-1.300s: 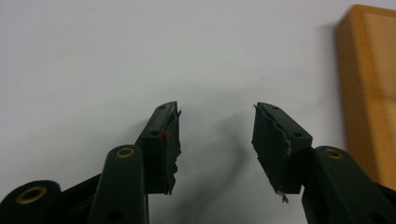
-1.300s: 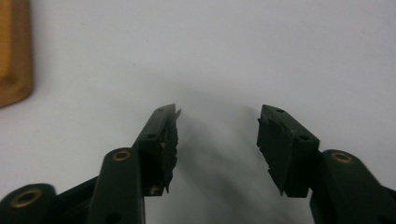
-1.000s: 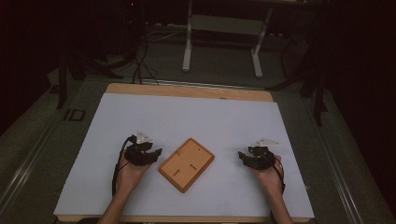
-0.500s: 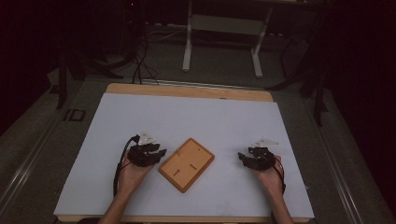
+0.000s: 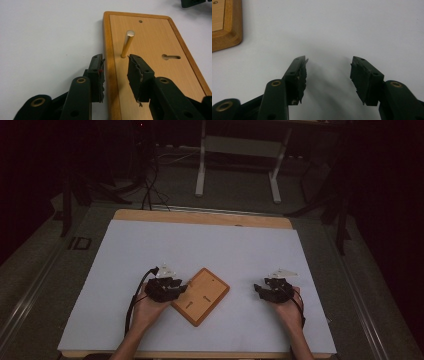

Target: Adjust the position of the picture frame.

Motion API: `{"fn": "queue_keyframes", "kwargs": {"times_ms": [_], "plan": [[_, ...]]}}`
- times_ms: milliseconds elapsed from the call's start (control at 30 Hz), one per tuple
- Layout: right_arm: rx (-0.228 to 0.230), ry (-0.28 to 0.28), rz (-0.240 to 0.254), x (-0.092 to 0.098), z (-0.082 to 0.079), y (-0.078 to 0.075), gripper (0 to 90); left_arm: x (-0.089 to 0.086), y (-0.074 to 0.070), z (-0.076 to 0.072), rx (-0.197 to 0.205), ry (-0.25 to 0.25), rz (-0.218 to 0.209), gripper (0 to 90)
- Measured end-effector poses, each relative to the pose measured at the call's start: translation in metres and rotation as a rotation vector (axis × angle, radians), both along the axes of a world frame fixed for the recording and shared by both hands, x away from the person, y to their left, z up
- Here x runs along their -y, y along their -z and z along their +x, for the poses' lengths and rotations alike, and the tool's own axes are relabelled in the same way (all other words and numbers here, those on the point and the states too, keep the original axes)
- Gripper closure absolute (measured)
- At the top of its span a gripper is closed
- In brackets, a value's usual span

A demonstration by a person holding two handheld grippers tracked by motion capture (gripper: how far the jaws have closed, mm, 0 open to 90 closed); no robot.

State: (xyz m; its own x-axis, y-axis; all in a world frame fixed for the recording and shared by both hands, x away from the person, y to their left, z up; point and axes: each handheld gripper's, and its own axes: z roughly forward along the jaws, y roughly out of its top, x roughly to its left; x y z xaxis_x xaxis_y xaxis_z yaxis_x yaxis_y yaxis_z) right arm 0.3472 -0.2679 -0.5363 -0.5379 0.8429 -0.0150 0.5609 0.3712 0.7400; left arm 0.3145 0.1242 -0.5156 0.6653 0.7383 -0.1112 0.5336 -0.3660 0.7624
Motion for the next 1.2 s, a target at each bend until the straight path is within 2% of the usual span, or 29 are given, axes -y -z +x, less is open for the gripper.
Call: {"fn": "queue_keyframes", "kwargs": {"times_ms": [233, 333, 467, 500, 600, 667, 733, 800, 867, 967, 1067, 1200], "plan": [[0.0, 0.003, 0.007, 0.0, 0.0, 0.0, 46.1, 0.007, -0.001, 0.001, 0.003, 0.014, -0.032, 63.6], [0.003, 0.0, 0.01, 0.0, -0.001, -0.001, 46.3, 0.017, 0.0, 0.005, -0.008, 0.023, -0.037, 63.9], [0.001, 0.003, 0.028, 0.0, 0.0, 0.0, 46.5, 0.025, 0.001, 0.01, -0.009, 0.011, -0.041, 65.1], [-0.001, 0.006, 0.03, 0.0, 0.0, 0.0, 46.5, 0.028, 0.002, 0.012, -0.022, 0.006, -0.054, 65.1], [0.01, 0.007, 0.027, 0.0, -0.001, -0.002, 46.4, 0.034, 0.003, 0.014, -0.023, -0.017, -0.043, 66.9], [0.009, 0.022, 0.056, 0.002, -0.001, -0.002, 46.4, 0.035, 0.004, 0.016, -0.026, -0.038, -0.043, 69.4], [0.016, 0.026, 0.043, 0.004, 0.0, -0.003, 46.3, 0.035, 0.005, 0.018, -0.038, -0.05, -0.039, 74.7], [0.017, 0.046, 0.089, 0.008, -0.001, -0.005, 46.5, 0.034, 0.007, 0.018, -0.035, -0.07, -0.035, 80.1], [0.027, 0.054, 0.075, 0.01, -0.001, -0.005, 46.5, 0.034, 0.007, 0.019, -0.04, -0.071, -0.039, 81.1], [0.037, 0.068, 0.094, 0.014, -0.001, -0.007, 46.9, 0.036, 0.007, 0.017, -0.025, -0.077, -0.022, 83.0], [0.04, 0.066, 0.089, 0.014, -0.002, -0.008, 47.0, 0.036, 0.007, 0.016, -0.02, -0.086, -0.02, 83.7], [0.029, 0.038, 0.077, 0.009, -0.004, -0.005, 47.7, 0.035, 0.006, 0.018, -0.029, -0.07, -0.021, 84.0]]}}
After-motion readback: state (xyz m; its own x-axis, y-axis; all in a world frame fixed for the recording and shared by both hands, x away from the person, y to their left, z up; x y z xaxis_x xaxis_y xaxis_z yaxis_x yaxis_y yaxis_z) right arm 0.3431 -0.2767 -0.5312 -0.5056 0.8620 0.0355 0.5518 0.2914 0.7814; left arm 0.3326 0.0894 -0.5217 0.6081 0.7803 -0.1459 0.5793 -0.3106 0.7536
